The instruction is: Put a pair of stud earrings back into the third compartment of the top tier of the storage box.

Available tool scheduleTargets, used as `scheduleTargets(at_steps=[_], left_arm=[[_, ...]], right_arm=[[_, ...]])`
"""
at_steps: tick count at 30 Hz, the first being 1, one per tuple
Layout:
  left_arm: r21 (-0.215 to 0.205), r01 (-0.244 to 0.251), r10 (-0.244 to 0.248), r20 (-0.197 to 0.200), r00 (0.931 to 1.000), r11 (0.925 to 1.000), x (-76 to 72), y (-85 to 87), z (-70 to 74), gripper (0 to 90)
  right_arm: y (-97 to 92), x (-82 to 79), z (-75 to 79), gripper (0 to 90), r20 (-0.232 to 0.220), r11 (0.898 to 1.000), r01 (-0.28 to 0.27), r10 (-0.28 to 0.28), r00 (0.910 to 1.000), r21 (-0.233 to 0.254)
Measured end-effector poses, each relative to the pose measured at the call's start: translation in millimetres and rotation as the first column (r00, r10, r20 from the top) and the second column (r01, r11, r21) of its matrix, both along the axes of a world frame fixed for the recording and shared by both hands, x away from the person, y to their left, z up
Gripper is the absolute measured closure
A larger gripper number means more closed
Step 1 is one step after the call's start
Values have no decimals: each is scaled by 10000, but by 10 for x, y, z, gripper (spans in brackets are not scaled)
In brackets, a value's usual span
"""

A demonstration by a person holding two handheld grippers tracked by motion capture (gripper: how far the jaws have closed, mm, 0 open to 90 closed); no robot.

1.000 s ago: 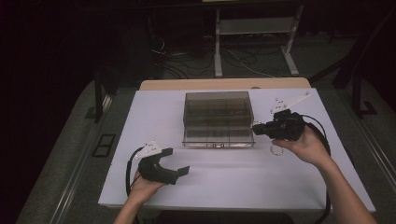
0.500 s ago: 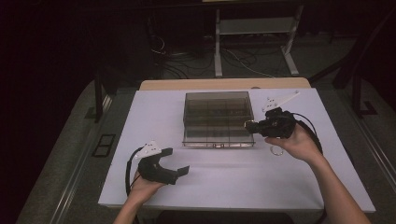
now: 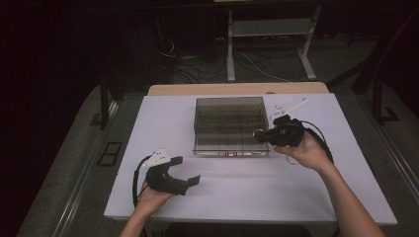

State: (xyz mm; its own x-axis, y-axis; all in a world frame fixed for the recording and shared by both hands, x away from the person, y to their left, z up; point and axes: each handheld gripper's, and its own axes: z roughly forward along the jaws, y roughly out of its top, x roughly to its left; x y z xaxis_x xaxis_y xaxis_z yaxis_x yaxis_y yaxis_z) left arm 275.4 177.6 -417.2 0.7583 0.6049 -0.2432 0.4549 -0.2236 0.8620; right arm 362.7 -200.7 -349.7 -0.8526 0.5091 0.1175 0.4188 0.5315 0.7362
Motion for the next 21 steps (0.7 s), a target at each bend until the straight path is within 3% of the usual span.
scheduleTargets(at_steps=[21], left_arm=[[3,31,-31,23,10000,10000,0,4,-1,0]], right_arm=[[188,56,-204,845,-510,9991,-341,328,9982,-240]])
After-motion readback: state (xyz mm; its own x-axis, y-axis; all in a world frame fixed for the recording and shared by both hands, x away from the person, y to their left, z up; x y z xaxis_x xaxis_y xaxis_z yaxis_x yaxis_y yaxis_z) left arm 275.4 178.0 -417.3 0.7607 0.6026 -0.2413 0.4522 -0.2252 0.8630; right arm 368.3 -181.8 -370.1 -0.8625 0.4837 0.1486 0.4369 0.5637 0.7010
